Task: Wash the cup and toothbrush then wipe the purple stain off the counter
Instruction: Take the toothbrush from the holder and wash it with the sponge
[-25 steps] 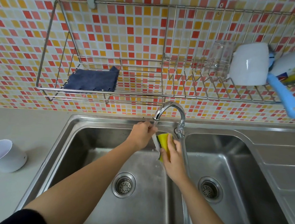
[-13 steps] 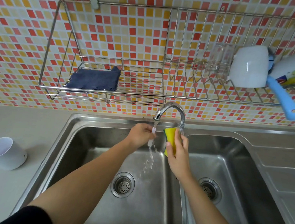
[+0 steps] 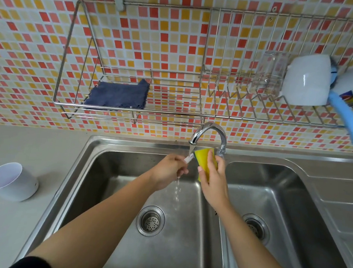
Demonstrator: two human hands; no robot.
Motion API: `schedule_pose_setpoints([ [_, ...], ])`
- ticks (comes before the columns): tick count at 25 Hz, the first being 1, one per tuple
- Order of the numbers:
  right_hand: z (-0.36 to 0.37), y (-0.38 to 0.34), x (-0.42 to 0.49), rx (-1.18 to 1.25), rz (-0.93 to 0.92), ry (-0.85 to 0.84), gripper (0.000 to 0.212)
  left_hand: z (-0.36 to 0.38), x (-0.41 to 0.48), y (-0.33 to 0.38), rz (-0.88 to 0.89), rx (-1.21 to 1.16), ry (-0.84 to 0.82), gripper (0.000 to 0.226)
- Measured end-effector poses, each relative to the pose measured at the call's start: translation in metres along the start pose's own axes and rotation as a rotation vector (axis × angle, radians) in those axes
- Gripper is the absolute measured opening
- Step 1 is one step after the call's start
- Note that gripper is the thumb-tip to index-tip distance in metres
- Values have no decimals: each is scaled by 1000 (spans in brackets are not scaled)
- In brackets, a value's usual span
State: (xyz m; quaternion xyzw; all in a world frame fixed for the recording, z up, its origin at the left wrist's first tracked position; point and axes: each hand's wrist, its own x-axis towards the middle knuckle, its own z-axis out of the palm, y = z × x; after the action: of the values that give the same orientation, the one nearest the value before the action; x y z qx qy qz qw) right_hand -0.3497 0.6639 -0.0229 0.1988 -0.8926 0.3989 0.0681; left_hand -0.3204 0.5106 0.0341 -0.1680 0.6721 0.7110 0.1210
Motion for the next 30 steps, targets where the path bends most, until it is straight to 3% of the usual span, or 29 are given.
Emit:
schedule_pose_setpoints([
  [4, 0, -6, -1, -56, -117, -31, 61, 0, -1, 1, -65, -192, 80, 21],
  [7, 0, -8, 1, -45, -29, 21, 62, -2, 0, 0, -151, -254, 136, 17],
  [10, 2, -9, -2, -81, -114, -27, 64, -2, 3, 3, -223, -329, 154, 16],
  [13, 3, -8, 0, -46, -33, 24, 61, 2, 3, 7, -250, -357, 145, 17],
  [19, 3, -11, 2, -52, -77, 24, 57, 1, 0, 12, -298, -464, 142, 15],
  [24, 1, -8, 3, -36, -31, 48, 57, 3, -4, 16, -209, -379, 194, 7],
  [30, 7, -9, -3, -8, -28, -1, 61, 7, -4, 5, 89, 102, 424, 9],
])
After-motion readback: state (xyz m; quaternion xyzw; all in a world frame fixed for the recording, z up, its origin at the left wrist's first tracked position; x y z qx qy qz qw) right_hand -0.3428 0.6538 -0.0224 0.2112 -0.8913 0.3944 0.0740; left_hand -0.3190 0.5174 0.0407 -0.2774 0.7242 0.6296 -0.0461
